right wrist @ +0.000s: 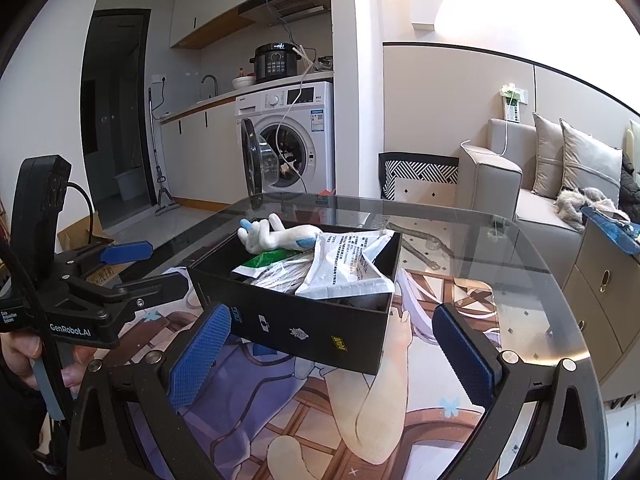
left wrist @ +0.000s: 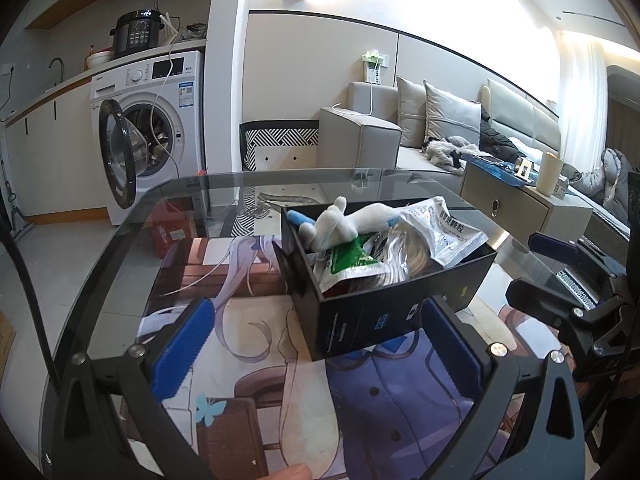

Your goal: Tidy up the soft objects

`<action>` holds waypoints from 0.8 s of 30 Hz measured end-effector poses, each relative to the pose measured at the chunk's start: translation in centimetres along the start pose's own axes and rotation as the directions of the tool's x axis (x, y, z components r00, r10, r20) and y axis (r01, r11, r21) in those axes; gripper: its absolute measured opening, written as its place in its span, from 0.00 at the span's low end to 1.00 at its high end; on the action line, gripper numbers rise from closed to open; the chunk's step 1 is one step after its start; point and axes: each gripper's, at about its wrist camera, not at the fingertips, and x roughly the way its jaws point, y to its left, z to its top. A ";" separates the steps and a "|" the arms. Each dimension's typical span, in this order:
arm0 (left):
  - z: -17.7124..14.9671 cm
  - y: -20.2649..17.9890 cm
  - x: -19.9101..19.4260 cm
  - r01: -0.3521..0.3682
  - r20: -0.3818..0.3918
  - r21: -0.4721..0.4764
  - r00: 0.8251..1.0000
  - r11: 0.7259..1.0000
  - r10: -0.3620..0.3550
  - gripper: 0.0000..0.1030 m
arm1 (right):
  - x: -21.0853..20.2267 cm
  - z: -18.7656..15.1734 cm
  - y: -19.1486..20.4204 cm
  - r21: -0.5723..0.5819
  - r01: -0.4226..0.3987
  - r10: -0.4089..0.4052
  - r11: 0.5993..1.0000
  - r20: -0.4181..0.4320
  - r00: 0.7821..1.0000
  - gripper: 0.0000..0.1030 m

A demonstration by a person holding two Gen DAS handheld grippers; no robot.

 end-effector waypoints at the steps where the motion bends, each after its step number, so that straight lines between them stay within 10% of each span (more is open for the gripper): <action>1: -0.2 -0.1 0.1 -0.002 0.002 0.001 1.000 1.000 0.002 1.00 | 0.0 -0.1 0.0 -0.002 0.001 -0.001 1.000 0.000 1.000 1.00; 24: -0.6 -0.5 1.0 -0.033 -0.012 0.008 0.999 0.999 0.033 1.00 | 0.3 -0.1 -0.1 -0.002 0.021 -0.021 1.000 0.009 1.000 1.00</action>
